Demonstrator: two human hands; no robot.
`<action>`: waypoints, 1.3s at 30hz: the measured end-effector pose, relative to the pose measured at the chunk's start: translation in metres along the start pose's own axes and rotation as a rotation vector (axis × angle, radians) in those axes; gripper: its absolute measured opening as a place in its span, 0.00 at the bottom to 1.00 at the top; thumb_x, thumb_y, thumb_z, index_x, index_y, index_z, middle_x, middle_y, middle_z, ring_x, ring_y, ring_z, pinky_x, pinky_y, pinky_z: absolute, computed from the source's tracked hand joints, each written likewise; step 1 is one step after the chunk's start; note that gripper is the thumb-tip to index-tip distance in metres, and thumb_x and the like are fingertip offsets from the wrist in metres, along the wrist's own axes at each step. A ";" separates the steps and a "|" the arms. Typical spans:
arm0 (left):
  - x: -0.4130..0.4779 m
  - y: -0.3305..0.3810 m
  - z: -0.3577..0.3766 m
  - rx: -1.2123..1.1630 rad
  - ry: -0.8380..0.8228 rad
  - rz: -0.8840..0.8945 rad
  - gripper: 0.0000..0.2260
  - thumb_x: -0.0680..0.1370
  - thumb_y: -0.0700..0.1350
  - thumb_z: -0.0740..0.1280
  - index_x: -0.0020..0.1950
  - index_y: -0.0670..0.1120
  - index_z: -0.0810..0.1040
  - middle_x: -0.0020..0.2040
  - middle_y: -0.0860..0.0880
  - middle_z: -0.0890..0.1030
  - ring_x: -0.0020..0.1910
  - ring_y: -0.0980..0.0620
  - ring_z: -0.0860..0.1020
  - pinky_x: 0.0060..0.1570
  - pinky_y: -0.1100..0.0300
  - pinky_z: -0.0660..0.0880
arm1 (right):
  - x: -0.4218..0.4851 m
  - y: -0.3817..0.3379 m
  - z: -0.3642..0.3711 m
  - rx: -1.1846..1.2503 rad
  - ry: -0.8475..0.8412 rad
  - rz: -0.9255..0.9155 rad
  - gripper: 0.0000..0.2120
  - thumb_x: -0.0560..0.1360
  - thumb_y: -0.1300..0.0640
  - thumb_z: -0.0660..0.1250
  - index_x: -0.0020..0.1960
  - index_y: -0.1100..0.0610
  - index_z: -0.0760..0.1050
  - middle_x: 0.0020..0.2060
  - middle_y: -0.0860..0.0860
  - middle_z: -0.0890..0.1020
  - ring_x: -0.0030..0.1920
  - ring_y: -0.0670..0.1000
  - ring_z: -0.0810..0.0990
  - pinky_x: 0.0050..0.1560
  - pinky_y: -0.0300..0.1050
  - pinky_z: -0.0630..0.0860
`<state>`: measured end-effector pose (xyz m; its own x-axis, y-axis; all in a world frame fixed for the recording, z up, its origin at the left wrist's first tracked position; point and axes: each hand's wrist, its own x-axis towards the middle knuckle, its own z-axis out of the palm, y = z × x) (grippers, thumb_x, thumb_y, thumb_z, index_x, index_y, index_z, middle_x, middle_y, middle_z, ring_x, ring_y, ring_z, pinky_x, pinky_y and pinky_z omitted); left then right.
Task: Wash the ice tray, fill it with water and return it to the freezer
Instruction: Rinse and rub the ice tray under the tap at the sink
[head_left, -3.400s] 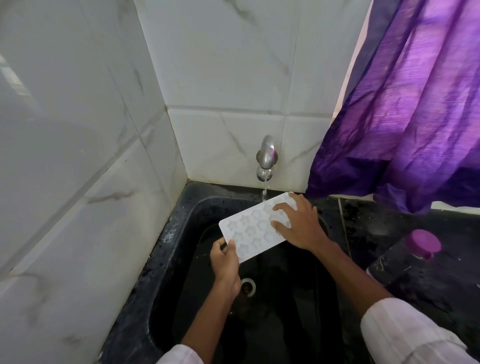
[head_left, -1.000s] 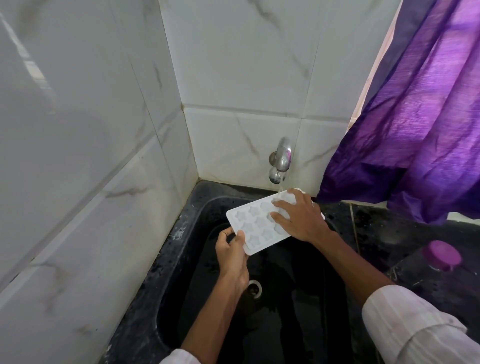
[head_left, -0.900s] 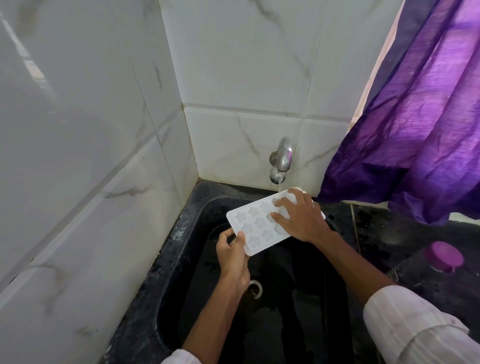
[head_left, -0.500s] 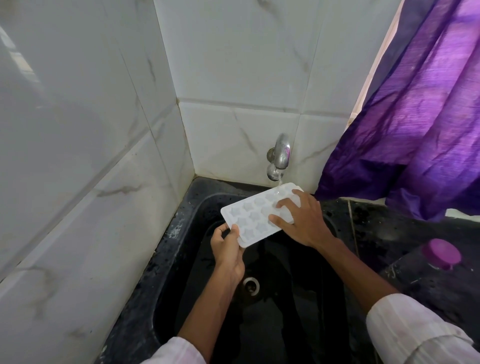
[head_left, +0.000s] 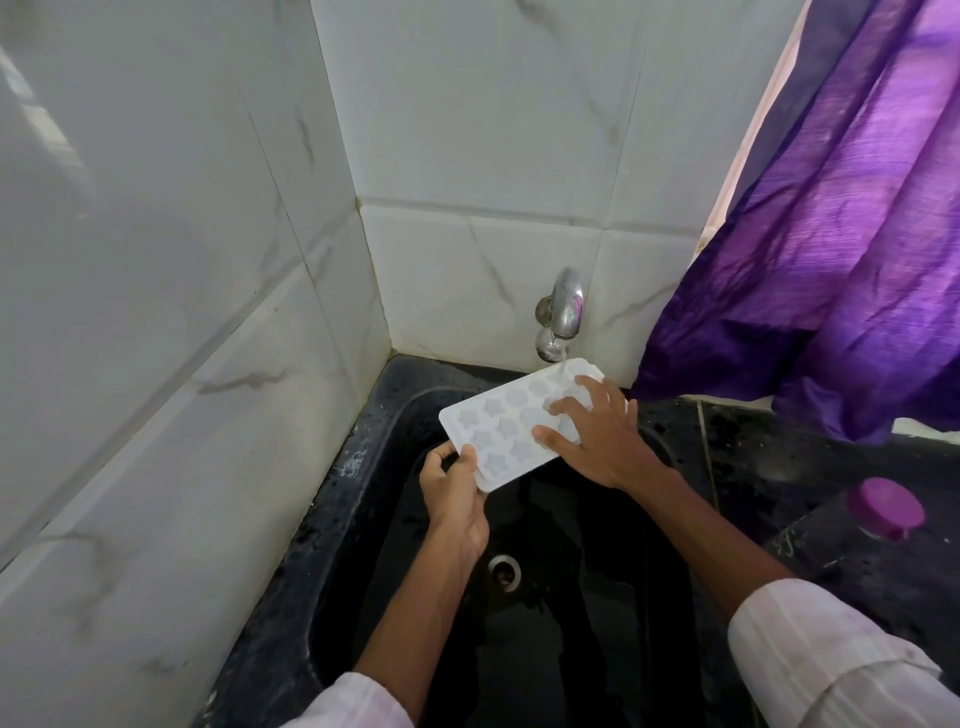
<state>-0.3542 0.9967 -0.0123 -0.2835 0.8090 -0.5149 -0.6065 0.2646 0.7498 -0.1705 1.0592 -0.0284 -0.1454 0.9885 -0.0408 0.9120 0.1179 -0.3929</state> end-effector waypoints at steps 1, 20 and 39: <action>0.000 0.000 0.000 0.003 0.000 0.002 0.08 0.83 0.36 0.62 0.62 0.42 0.73 0.48 0.45 0.82 0.45 0.49 0.83 0.47 0.51 0.82 | 0.000 0.000 0.001 -0.002 -0.008 0.002 0.24 0.76 0.31 0.57 0.67 0.41 0.69 0.78 0.50 0.51 0.79 0.59 0.43 0.74 0.71 0.42; -0.006 0.000 -0.002 -0.002 0.006 -0.007 0.09 0.83 0.36 0.61 0.62 0.41 0.73 0.48 0.45 0.82 0.45 0.50 0.83 0.44 0.53 0.82 | -0.009 -0.004 -0.002 0.029 0.013 -0.009 0.24 0.78 0.34 0.57 0.70 0.41 0.70 0.78 0.49 0.54 0.79 0.55 0.48 0.74 0.71 0.41; -0.001 -0.002 -0.002 0.020 0.014 0.004 0.10 0.83 0.35 0.62 0.64 0.40 0.73 0.48 0.46 0.82 0.45 0.50 0.83 0.43 0.54 0.81 | -0.006 -0.002 -0.004 0.037 -0.023 0.006 0.22 0.77 0.34 0.58 0.67 0.41 0.70 0.77 0.50 0.54 0.78 0.56 0.50 0.74 0.67 0.41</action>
<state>-0.3538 0.9944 -0.0145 -0.2964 0.8029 -0.5172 -0.5904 0.2716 0.7600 -0.1695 1.0536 -0.0237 -0.1491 0.9867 -0.0644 0.8981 0.1079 -0.4263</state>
